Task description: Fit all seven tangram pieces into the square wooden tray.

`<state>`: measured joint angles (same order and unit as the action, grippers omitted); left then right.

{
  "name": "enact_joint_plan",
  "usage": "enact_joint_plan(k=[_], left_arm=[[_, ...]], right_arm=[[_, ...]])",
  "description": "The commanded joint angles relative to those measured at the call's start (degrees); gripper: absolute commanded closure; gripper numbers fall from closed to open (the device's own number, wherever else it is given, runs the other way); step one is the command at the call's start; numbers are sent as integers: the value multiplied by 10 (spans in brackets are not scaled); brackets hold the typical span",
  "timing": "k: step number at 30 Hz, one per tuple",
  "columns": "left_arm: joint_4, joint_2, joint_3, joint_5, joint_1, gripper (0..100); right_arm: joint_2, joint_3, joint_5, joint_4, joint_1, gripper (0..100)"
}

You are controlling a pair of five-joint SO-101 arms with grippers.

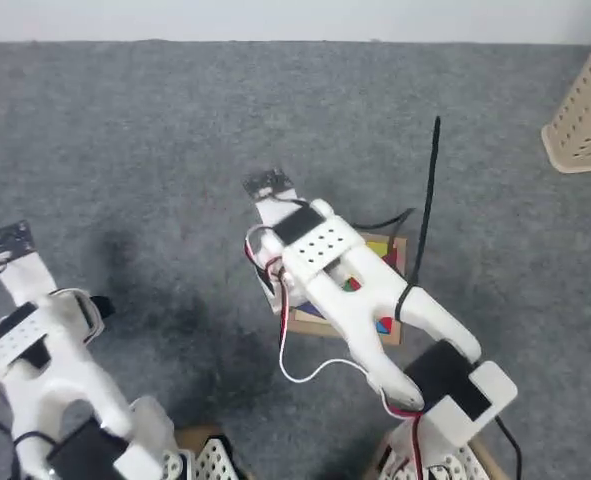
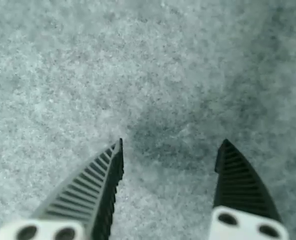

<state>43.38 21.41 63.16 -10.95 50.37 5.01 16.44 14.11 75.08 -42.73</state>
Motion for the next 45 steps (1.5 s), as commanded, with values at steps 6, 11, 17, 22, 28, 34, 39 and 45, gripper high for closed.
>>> enact_joint_plan(k=[6, 11, 17, 22, 28, 34, 39, 45], left_arm=[[-11, 22, -3, -6, -3, 720], [-11, 22, -3, -6, -3, 720], [-11, 22, -3, -6, -4, 720], [-11, 22, -3, -6, -4, 720], [-11, 22, -3, -6, -3, 720], [-11, 22, -3, -6, -3, 720], [-11, 22, -3, -6, -3, 720], [-11, 22, -3, -6, -3, 720]], right_arm=[[3, -2, -22, -30, 11, 876], [11, -2, -21, -30, 12, 825], [15, -9, -20, -29, 13, 821], [15, -9, -20, -29, 13, 821], [15, -11, -20, -26, 12, 805], [15, -11, -20, -24, 12, 679], [15, -11, -19, -24, 13, 680], [15, -8, -19, -30, 18, 907]])
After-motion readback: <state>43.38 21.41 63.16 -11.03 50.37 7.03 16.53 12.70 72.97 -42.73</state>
